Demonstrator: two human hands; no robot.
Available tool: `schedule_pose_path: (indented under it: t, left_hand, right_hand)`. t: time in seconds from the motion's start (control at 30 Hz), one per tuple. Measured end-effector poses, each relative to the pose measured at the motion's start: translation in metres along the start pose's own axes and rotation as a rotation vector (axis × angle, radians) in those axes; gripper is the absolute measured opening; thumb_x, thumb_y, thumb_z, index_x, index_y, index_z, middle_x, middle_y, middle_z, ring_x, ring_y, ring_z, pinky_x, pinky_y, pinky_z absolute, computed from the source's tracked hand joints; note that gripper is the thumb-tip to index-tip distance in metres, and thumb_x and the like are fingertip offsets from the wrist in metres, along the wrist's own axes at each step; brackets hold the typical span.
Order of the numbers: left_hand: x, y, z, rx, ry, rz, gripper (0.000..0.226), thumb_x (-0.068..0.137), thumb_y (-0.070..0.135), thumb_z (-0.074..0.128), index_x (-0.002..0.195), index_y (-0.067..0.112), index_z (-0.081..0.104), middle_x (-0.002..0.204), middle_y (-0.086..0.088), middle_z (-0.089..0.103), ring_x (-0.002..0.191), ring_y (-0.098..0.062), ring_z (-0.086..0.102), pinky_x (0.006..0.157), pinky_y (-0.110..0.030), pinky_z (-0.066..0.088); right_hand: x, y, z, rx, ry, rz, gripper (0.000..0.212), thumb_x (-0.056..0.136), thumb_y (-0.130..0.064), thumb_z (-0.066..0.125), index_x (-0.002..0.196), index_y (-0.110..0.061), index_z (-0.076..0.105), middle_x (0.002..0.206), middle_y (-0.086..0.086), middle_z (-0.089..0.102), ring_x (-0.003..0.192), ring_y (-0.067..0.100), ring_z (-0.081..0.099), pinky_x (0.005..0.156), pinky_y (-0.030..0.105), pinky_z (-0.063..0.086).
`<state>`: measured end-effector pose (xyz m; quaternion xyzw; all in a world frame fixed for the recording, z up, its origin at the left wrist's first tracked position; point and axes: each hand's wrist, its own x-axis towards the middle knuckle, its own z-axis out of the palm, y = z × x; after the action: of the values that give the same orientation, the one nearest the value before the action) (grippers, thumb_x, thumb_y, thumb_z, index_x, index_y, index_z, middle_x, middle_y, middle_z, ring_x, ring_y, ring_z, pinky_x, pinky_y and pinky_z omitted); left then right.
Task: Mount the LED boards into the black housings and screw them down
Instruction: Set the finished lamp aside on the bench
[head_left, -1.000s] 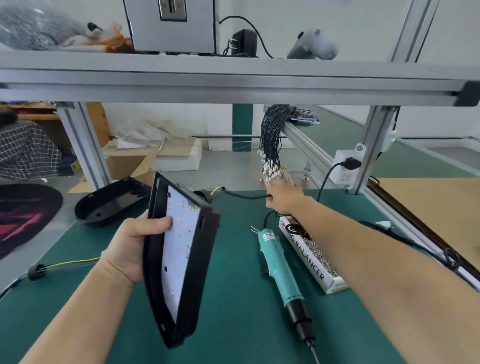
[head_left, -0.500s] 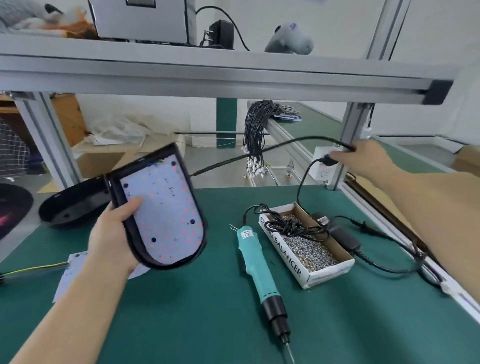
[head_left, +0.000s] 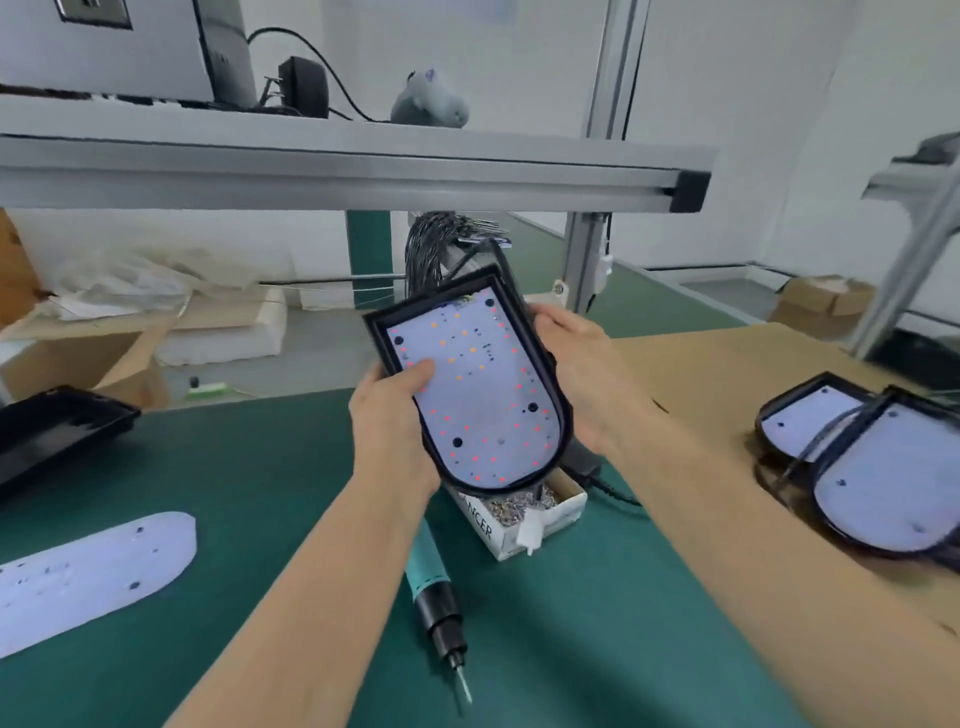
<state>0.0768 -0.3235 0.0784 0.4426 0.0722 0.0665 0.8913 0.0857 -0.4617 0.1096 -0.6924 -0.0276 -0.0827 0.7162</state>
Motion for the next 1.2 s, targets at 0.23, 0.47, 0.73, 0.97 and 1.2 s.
schedule_pose_path:
  t: [0.23, 0.47, 0.73, 0.97, 1.2]
  left_hand:
    - [-0.006, -0.040, 0.085, 0.163, -0.192, -0.196, 0.012, 0.092, 0.000, 0.053, 0.099, 0.007, 0.061, 0.104, -0.019, 0.067, 0.092, -0.034, 0.064, 0.088, -0.051, 0.052]
    - [-0.042, -0.111, 0.147, 0.457, -0.572, -0.055, 0.047, 0.089, 0.008, 0.062, 0.131, 0.019, 0.044, 0.124, 0.000, 0.058, 0.116, -0.016, 0.056, 0.092, -0.030, 0.045]
    - [-0.114, -0.210, 0.172, 1.391, -1.106, 0.661, 0.069, 0.099, 0.030, 0.041, 0.153, 0.030, -0.001, 0.161, 0.005, -0.010, 0.147, -0.021, -0.010, 0.117, -0.047, -0.007]
    - [-0.147, -0.250, 0.176, 1.624, -1.369, 0.743, 0.061, 0.103, 0.028, 0.032, 0.153, 0.030, -0.003, 0.162, 0.001, -0.010, 0.147, -0.025, -0.010, 0.116, -0.054, -0.010]
    - [-0.146, -0.264, 0.165, 1.779, -1.443, 0.662, 0.057, 0.103, 0.034, 0.031, 0.153, 0.025, 0.006, 0.162, -0.003, -0.003, 0.147, -0.026, -0.005, 0.116, -0.056, -0.007]
  right_hand:
    - [-0.027, 0.003, -0.087, -0.098, 0.209, -0.112, 0.041, 0.099, -0.006, 0.045, 0.138, -0.019, 0.041, 0.123, -0.008, 0.057, 0.109, 0.009, 0.053, 0.091, 0.022, 0.044]
    - [-0.043, 0.008, -0.186, -0.222, 0.614, -0.095, 0.054, 0.101, -0.010, 0.042, 0.151, -0.022, 0.024, 0.148, -0.009, 0.038, 0.127, 0.009, 0.044, 0.094, 0.022, 0.034]
    - [-0.106, 0.024, -0.306, -0.364, 1.130, -0.079, 0.052, 0.101, -0.011, 0.036, 0.151, -0.019, 0.023, 0.145, 0.001, 0.044, 0.109, 0.019, 0.050, 0.087, 0.031, 0.039]
    - [-0.157, 0.062, -0.348, -0.472, 1.344, -0.024, 0.060, 0.094, 0.000, 0.031, 0.148, -0.027, 0.031, 0.103, 0.008, 0.056, 0.071, 0.023, 0.048, 0.064, 0.032, 0.037]
    - [-0.160, 0.081, -0.362, -0.653, 1.340, 0.372, 0.063, 0.089, 0.009, 0.044, 0.147, 0.003, 0.019, 0.144, 0.029, 0.034, 0.126, 0.044, 0.040, 0.099, 0.046, 0.035]
